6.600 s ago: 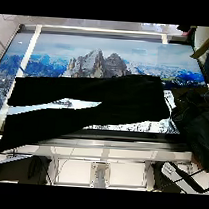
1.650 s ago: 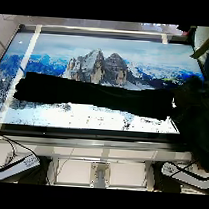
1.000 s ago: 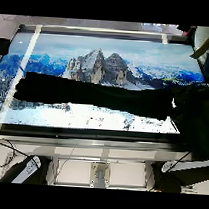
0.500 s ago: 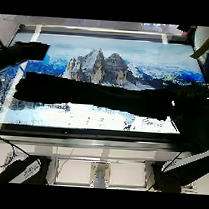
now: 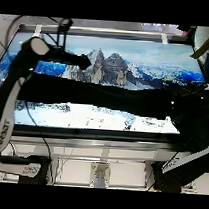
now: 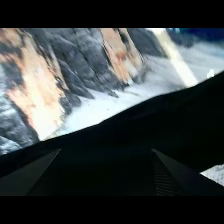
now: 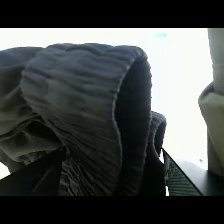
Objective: Fold the clothes and pants, and hang the long-sleeved shirts on hangers.
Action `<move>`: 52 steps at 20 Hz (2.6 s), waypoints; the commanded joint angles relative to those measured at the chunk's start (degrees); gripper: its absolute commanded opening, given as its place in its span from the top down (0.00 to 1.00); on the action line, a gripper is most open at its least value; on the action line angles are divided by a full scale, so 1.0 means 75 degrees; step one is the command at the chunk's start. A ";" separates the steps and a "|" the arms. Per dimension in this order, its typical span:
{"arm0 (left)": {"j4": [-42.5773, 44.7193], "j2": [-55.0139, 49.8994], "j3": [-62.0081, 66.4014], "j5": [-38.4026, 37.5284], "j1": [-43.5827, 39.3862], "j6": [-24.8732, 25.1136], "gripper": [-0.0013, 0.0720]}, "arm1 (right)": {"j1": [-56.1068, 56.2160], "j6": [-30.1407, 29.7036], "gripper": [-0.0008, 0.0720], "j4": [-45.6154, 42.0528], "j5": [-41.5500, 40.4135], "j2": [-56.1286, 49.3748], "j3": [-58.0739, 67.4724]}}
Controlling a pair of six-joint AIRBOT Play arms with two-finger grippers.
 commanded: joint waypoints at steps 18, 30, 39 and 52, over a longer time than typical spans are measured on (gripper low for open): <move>0.0428 -0.3112 0.0968 0.0189 -0.3013 -0.0321 0.97 | 0.1906 0.1661 0.96 0.1649 0.1454 0.2247 0.1754; 0.0428 -0.0102 0.0968 -0.1268 0.0597 -0.0344 0.97 | 0.6429 0.4645 0.96 0.0510 -0.2302 0.1784 0.2253; 0.0431 0.1306 0.0959 -0.2320 0.2617 -0.0312 0.97 | 0.8938 0.4908 0.18 0.0868 -0.6088 0.0522 0.2264; 0.0341 0.1274 0.0950 -0.2416 0.2693 -0.0326 0.97 | 0.5336 0.3789 0.23 -0.1821 -0.0650 0.1524 0.1897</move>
